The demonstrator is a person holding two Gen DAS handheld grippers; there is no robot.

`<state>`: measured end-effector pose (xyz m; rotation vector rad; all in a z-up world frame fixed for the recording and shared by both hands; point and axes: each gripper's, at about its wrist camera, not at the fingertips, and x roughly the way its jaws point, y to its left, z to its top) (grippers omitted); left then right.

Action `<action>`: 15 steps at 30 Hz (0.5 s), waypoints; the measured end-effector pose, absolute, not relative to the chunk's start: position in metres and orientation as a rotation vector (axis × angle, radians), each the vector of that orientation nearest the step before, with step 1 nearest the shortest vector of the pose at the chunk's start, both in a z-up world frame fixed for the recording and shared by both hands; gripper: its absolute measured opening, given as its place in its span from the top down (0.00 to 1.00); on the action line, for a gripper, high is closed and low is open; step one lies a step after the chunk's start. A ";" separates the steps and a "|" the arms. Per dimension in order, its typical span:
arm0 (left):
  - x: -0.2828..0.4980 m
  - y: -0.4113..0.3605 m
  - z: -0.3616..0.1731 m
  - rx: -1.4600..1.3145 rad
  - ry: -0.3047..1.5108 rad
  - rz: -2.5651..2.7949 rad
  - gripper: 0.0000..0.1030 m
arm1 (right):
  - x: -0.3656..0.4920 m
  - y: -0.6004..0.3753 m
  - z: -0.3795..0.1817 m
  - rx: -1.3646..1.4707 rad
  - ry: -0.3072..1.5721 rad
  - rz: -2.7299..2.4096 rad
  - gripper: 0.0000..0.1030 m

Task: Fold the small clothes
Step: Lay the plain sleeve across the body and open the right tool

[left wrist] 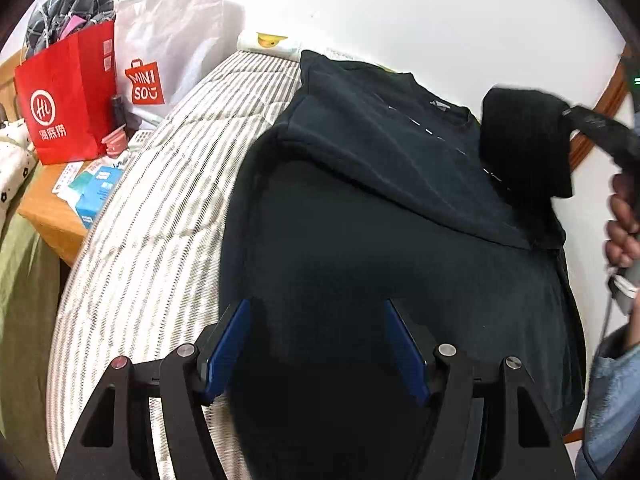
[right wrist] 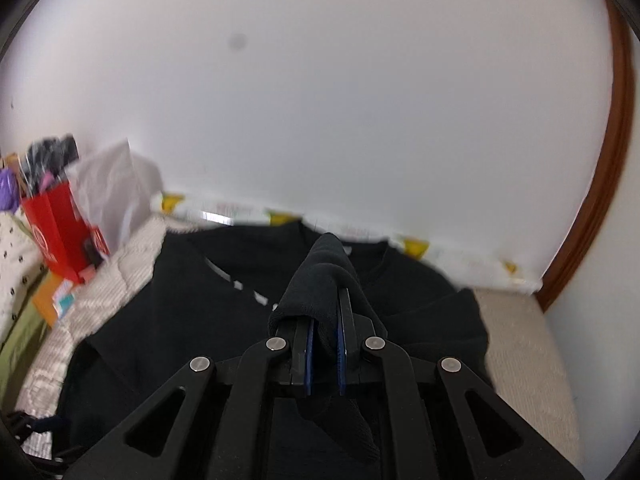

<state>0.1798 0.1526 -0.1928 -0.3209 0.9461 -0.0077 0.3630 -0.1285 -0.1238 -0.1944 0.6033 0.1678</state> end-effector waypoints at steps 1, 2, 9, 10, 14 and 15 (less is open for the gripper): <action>0.180 0.153 -0.192 -0.314 0.942 -0.010 0.36 | 0.357 -0.132 -0.131 -0.185 0.607 0.169 0.91; 0.180 0.152 -0.191 -0.307 0.941 -0.013 0.36 | 0.356 -0.134 -0.136 -0.175 0.612 0.171 0.91; 0.189 0.143 -0.192 -0.302 0.952 -0.018 0.36 | 0.365 -0.177 -0.176 -0.169 0.787 0.212 0.07; 0.190 0.141 -0.191 -0.299 0.953 -0.023 0.36 | 0.363 -0.190 -0.187 -0.153 0.810 0.218 0.03; 0.201 0.124 -0.187 -0.268 0.962 -0.052 0.36 | 0.348 -0.231 -0.209 -0.079 0.874 0.207 0.03; 0.206 0.116 -0.186 -0.252 0.965 -0.064 0.36 | 0.339 -0.244 -0.208 -0.038 0.876 0.214 0.03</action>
